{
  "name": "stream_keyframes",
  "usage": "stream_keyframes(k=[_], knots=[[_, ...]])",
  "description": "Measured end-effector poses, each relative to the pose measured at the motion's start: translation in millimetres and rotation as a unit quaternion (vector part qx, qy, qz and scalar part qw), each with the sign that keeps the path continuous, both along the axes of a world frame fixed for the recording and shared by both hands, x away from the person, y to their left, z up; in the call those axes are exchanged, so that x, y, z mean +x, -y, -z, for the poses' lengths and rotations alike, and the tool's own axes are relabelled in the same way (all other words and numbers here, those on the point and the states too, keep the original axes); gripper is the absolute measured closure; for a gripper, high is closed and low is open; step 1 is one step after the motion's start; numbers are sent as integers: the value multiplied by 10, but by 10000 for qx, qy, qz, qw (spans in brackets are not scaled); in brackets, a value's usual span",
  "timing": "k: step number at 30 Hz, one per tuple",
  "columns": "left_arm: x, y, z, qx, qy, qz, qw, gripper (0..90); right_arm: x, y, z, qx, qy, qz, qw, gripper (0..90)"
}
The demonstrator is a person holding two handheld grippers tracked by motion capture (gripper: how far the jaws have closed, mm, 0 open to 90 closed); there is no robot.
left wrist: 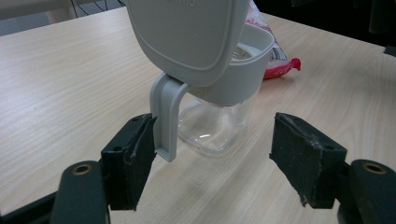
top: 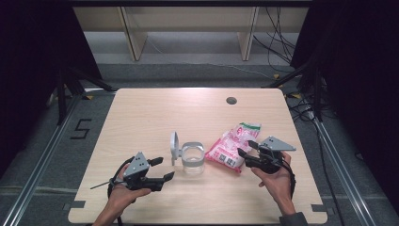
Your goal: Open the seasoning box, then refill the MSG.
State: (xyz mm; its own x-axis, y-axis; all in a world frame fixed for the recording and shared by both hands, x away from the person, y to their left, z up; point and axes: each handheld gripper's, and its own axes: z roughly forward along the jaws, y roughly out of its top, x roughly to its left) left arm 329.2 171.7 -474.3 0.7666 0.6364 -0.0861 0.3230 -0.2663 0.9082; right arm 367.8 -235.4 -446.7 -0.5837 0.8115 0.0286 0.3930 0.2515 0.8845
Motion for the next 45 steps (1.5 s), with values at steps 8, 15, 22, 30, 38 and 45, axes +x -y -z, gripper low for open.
stream_keyframes(k=[8, 15, 22, 30, 38, 45], knots=[[14, 16, 10, -17, -17, -6, 10000, 295, 41, 190, 108, 115, -125, 362, 9992, 369], [4, 34, 11, -34, -33, 32, 10000, 295, 48, 231, 157, 225, -356, 583, 9974, 343], [18, 31, 22, -92, -47, 41, 9999, 293, 81, 237, 190, 99, -293, 582, 9978, 324], [-4, 49, 8, -90, -28, 47, 9999, 293, 98, 208, 216, 198, -452, 598, 9970, 279], [-13, 78, 25, -105, -61, 140, 9998, 292, 152, 220, 245, 344, -521, 584, 9963, 189], [-14, 74, 30, -31, -43, 120, 9999, 292, 254, 209, 310, 265, -553, 799, 9949, 172]])
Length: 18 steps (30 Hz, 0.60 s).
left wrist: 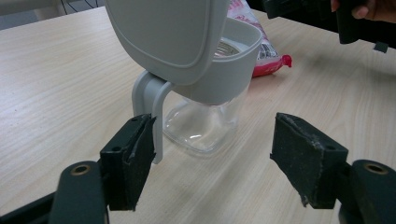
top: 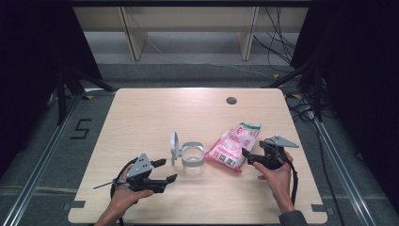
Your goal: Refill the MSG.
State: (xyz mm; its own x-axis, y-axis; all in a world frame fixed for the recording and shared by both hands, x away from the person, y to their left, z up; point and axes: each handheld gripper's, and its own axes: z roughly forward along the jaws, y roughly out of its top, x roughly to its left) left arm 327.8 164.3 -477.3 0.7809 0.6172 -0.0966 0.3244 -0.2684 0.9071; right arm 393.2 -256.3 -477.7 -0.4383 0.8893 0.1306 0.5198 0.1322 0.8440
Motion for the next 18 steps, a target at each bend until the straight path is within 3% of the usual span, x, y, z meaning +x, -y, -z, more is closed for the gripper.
stream_keyframes(k=[1, 2, 6, 7, 8, 10, 13, 16, 18], knots=[[-2, 5, 0, -13, -4, 5, 10000, 292, -8, -23, 5, 102, -56, 81, 9999, 175], [-2, 12, 0, -17, 9, 26, 10000, 292, 14, -11, 7, 4, -57, 83, 9999, 173], [-6, 34, 22, 17, 0, 48, 10000, 293, 94, 7, 55, 125, -128, 131, 9998, 182], [-8, 50, 34, -56, -50, 56, 10000, 293, 114, 10, 73, 80, -135, 171, 9997, 184], [-7, 48, 34, 42, -35, 70, 10000, 292, 133, 17, 88, 82, -157, 160, 9997, 184], [-9, 59, 40, 31, -25, 107, 9999, 292, 171, 21, 105, 199, -184, 272, 9993, 187], [-19, 73, 41, -20, -59, 115, 9999, 292, 249, 42, 147, 346, -70, 270, 9990, 197], [-11, 71, 39, 83, 57, 216, 9997, 292, 305, 39, 193, 323, -214, 342, 9987, 199], [-29, 91, 48, -3, -72, 137, 9999, 292, 330, 32, 210, 398, -237, 323, 9984, 205]])
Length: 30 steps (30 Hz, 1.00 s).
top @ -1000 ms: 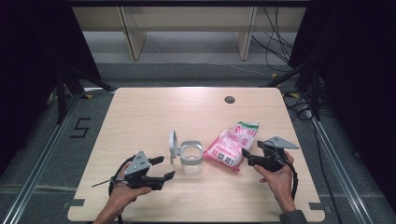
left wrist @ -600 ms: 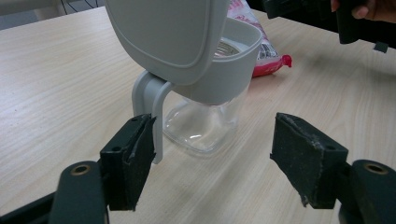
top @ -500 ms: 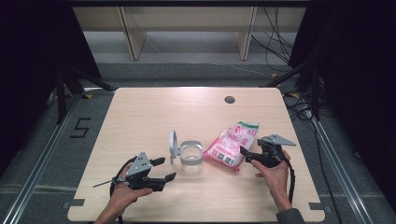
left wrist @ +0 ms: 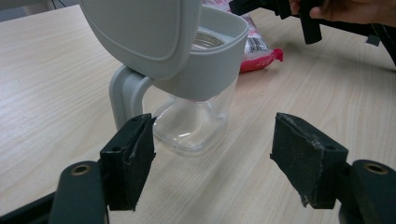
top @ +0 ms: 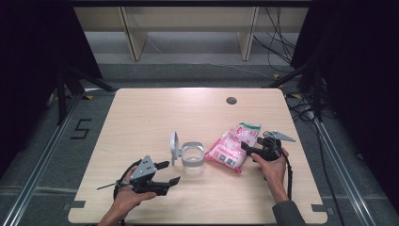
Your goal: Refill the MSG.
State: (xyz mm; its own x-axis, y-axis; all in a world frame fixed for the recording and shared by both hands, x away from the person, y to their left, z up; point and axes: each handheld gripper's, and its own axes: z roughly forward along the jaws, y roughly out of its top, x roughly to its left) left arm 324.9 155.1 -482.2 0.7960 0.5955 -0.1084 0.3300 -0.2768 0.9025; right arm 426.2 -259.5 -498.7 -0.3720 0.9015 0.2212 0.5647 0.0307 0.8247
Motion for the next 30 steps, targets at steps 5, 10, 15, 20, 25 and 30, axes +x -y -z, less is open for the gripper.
stream_keyframes(k=[5, 10, 15, 20, 25, 30], knots=[[5, -5, 0, 190, 45, 16, 9998, 292, 71, -45, 18, -68, -76, -127, 9999, 230], [-5, 21, 10, 24, -9, 27, 10000, 292, 135, -117, 38, -124, -139, -180, 9997, 287], [-6, 27, 13, -18, -31, 5, 10000, 292, 162, -131, 69, -138, -144, -164, 9997, 438], [-6, 20, 11, 23, -11, 14, 10000, 292, 183, -94, 90, -14, -125, -239, 9996, 532], [11, 13, 10, 122, 95, 120, 9998, 292, 176, -144, 102, 47, -311, -85, 9995, 595], [9, 17, 11, 138, 91, 122, 9998, 292, 203, -128, 124, -162, -63, -277, 9995, 742]])
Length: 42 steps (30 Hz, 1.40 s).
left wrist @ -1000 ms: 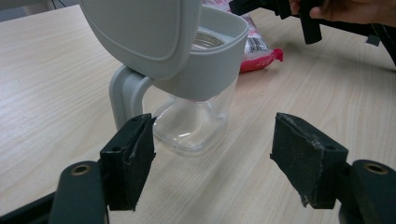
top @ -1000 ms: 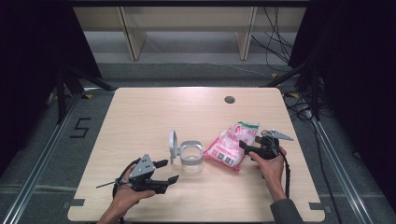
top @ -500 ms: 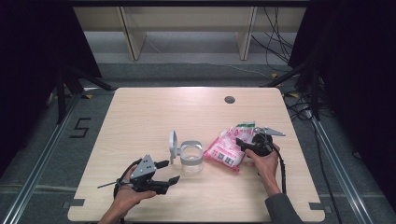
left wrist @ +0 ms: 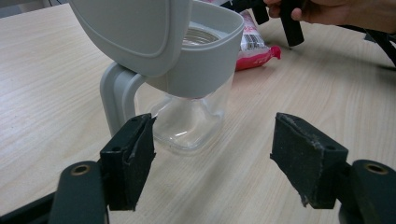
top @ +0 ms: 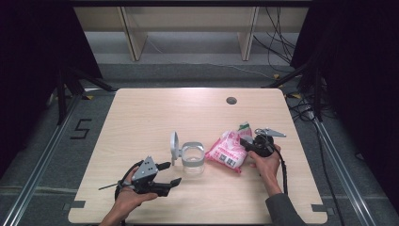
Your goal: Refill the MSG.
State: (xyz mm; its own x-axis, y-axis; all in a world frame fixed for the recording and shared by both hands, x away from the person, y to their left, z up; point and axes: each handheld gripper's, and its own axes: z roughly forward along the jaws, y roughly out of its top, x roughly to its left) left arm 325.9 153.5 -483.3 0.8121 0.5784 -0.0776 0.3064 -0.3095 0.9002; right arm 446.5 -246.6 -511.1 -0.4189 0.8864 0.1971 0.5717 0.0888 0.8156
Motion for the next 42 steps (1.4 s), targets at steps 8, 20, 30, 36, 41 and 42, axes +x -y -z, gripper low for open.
stream_keyframes(k=[8, 20, 30, 36, 41, 42], knots=[[-20, 12, 6, -53, -76, -76, 9999, 292, -38, -55, -37, 57, -65, -27, 10000, 897], [-24, 16, 1, -88, -57, -44, 9999, 292, -118, -65, -150, 24, 361, -409, 9985, 900], [-58, 54, -13, -44, -38, -48, 10000, 292, -342, -81, -382, 398, 687, -718, 9943, 900], [-119, 253, -16, 32, -39, 108, 9999, 292, -509, -108, -507, 643, 843, -845, 9908, 900], [-152, 381, -36, -17, -26, 242, 9997, 293, -592, -106, -594, 533, 1090, -985, 9877, 900], [-160, 423, -37, -9, -37, 296, 9996, 292, -607, -118, -604, 617, 1051, -998, 9875, 900]])
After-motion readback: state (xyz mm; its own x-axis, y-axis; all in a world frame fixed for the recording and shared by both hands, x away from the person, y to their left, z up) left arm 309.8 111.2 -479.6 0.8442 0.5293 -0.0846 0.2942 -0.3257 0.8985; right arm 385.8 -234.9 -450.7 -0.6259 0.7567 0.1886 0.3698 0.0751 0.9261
